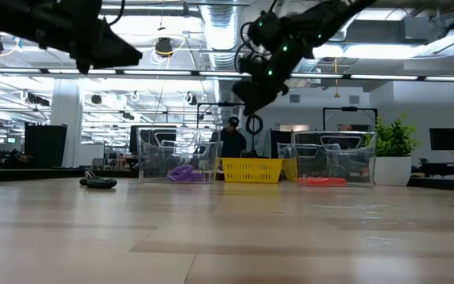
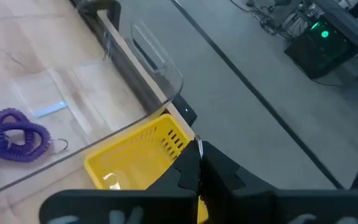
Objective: Sort spring keychains
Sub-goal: Put the top right black spring keychain into the yellow bin, then put the top black spring keychain into the yellow bin
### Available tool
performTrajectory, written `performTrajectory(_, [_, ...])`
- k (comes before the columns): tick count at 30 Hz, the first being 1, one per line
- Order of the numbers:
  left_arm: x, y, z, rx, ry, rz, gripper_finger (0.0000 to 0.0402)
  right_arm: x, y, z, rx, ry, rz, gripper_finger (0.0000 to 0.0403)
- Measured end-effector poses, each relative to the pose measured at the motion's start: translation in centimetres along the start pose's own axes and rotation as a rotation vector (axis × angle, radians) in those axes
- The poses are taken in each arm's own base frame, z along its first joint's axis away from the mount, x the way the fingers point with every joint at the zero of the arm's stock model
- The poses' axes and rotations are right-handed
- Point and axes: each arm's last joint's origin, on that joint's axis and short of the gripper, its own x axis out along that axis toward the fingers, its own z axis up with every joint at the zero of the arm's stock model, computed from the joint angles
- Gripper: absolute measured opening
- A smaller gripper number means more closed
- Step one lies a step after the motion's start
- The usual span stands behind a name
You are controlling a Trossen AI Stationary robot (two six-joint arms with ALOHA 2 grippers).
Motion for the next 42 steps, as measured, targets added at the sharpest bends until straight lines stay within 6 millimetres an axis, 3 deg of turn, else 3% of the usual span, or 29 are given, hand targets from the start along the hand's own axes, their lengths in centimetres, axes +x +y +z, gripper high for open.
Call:
performTrajectory(10, [-0.6, 1.5, -3.2, -0.139, 0.018, 0.025, 0.0140, 1.5, 0.7, -0.6, 0.003, 0.014, 0.006, 0.0020])
performTrajectory(18, [-0.4, 2.0, -3.5, -0.136, 0.019, 0.052, 0.0140, 1.5, 0.6, -0.6, 0.046, 0.018, 0.016, 0.0075])
performTrajectory(23, [-0.3, 2.2, -3.5, -0.133, 0.020, 0.068, 0.0140, 0.7, 1.0, -0.3, 0.080, 0.010, 0.028, 0.0087])
performTrajectory(27, [-0.3, 2.2, -3.6, -0.094, 0.023, 0.073, 0.0140, -2.3, 2.0, 1.2, 0.062, -0.070, 0.024, 0.0078])
performTrajectory(34, [0.3, 1.9, -4.5, -0.028, 0.093, 0.067, 0.0140, -9.8, 2.5, 3.6, -0.016, -0.214, -0.041, 0.0068])
performTrajectory(42, [1.0, 1.1, -5.7, -0.177, 0.194, -0.010, 0.0140, -18.8, 2.1, 3.3, -0.044, -0.287, 0.046, 0.0067])
